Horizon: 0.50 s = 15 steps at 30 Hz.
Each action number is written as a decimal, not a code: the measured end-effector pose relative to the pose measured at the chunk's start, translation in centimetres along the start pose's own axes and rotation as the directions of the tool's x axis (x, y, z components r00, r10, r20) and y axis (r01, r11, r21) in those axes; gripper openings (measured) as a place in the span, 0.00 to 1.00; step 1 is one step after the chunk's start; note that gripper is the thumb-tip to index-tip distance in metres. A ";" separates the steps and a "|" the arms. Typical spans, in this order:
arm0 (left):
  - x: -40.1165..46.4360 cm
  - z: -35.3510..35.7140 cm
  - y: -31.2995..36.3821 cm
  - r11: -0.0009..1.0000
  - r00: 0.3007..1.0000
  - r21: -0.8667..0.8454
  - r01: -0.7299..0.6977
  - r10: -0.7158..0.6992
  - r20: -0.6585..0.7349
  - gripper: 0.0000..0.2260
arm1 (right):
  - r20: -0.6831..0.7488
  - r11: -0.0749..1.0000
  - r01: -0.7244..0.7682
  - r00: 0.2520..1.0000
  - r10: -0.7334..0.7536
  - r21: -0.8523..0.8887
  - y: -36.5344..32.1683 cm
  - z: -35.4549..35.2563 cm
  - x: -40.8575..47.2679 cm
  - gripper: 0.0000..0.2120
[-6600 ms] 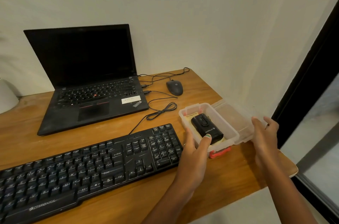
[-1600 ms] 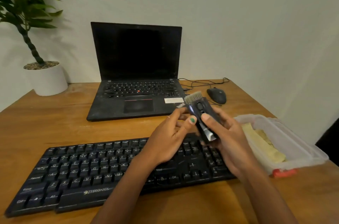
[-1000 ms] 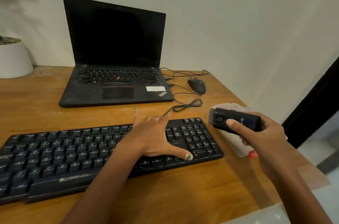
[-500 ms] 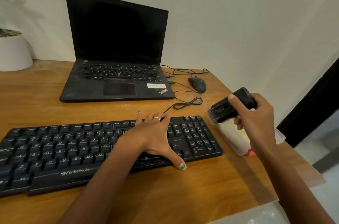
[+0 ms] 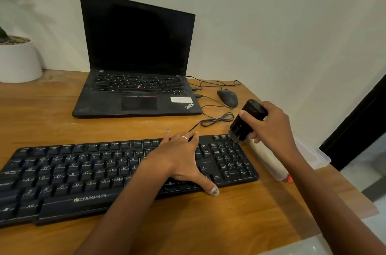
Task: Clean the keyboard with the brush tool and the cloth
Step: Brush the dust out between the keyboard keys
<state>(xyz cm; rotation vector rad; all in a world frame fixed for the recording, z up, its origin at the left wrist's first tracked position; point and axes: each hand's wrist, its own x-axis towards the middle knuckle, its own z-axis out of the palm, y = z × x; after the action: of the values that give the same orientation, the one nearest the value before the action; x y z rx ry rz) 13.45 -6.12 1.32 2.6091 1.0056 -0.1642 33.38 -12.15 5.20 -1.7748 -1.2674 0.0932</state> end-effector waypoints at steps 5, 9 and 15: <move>0.1 0.2 0.1 1.000 0.999 0.014 -0.023 0.024 -0.026 0.60 | -0.002 0.997 0.010 1.000 -0.010 -0.081 0.7 0.2 1.0 0.12; 0.1 0.2 0.1 1.000 0.999 0.019 -0.025 0.025 -0.030 0.60 | 0.056 0.998 -0.019 0.998 0.022 -0.056 0.8 0.5 1.4 0.11; 0.2 0.3 0.0 1.000 0.999 0.015 -0.023 0.023 -0.028 0.60 | -0.044 1.000 0.024 0.999 -0.024 -0.005 0.6 0.5 1.9 0.05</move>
<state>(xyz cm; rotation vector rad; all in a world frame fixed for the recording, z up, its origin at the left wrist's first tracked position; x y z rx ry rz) 13.61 -6.11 0.98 2.6419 0.9869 -0.1300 34.42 -10.39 5.25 -1.7563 -1.2580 0.0374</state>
